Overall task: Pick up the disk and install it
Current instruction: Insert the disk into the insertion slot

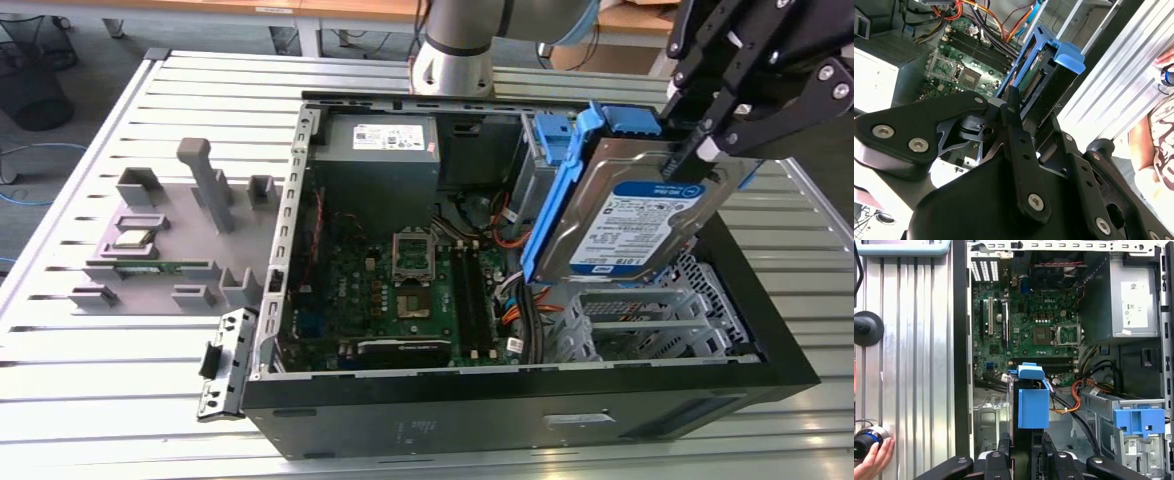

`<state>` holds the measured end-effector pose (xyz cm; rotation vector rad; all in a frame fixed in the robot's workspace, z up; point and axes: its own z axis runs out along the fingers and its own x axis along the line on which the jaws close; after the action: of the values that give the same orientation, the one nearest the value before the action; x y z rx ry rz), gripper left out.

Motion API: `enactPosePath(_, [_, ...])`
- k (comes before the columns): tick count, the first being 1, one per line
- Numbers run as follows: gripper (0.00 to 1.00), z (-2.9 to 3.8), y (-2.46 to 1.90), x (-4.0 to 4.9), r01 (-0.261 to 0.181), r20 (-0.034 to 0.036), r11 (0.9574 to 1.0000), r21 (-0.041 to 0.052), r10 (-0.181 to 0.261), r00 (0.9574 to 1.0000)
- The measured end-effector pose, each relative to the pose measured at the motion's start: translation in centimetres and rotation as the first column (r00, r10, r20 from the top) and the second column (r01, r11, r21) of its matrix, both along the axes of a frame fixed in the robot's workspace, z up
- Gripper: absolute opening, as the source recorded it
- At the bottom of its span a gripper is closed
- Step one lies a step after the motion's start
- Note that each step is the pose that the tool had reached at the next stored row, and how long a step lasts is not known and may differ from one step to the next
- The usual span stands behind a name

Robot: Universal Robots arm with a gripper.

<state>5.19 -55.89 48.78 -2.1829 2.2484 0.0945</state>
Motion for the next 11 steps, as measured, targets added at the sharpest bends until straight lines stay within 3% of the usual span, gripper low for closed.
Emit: enactPosePath(11, [0.35,-0.15,-0.94,1.98,0.000,-0.0002,1.0000,0.0001,0.000,1.0000])
